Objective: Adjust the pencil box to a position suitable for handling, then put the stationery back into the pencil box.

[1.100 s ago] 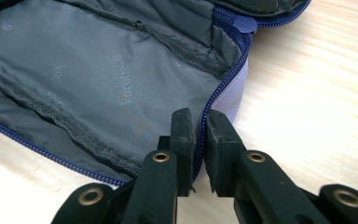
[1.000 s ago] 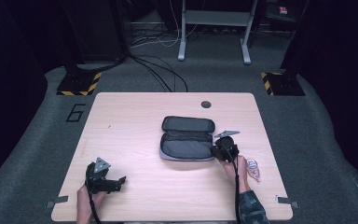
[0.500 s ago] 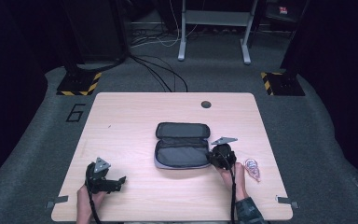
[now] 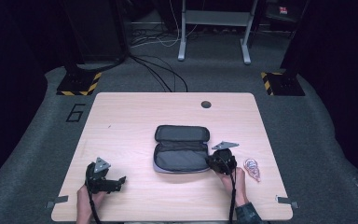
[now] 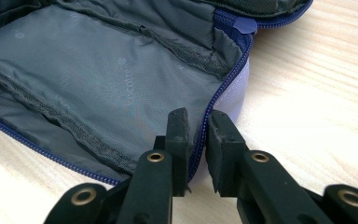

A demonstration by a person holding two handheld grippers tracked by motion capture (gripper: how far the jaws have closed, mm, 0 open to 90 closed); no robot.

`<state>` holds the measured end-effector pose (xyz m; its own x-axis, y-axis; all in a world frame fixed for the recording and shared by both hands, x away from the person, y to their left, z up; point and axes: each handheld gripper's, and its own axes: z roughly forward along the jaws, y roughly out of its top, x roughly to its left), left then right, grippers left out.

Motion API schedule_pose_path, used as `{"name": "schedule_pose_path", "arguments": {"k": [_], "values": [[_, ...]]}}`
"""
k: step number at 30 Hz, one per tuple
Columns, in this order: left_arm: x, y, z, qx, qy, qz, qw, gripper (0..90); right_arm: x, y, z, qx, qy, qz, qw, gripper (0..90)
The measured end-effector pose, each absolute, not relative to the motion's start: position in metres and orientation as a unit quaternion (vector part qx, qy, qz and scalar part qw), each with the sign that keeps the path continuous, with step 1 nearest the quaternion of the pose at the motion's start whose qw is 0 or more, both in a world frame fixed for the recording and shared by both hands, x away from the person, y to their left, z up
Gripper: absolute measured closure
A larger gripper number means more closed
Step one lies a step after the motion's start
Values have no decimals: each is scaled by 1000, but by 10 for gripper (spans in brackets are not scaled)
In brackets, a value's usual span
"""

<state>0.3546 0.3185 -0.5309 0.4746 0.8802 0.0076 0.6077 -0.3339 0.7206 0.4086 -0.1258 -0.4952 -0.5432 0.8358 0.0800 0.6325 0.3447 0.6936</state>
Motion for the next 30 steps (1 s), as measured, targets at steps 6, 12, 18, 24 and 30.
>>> {"name": "schedule_pose_path", "arguments": {"k": [6, 12, 18, 24, 30], "values": [[354, 318, -531, 790, 471, 203, 335, 9, 406, -130, -494, 446, 805, 362, 147, 549], [354, 318, -531, 789, 471, 208, 336, 9, 397, -139, -488, 449, 800, 368, 153, 219], [354, 318, -532, 787, 472, 209, 337, 9, 389, -155, -483, 453, 793, 371, 171, 145], [354, 318, -532, 788, 472, 209, 336, 9, 380, -175, -480, 456, 788, 370, 185, 115], [354, 318, -531, 789, 472, 206, 335, 9, 373, -198, -478, 473, 776, 365, 204, 80]]}}
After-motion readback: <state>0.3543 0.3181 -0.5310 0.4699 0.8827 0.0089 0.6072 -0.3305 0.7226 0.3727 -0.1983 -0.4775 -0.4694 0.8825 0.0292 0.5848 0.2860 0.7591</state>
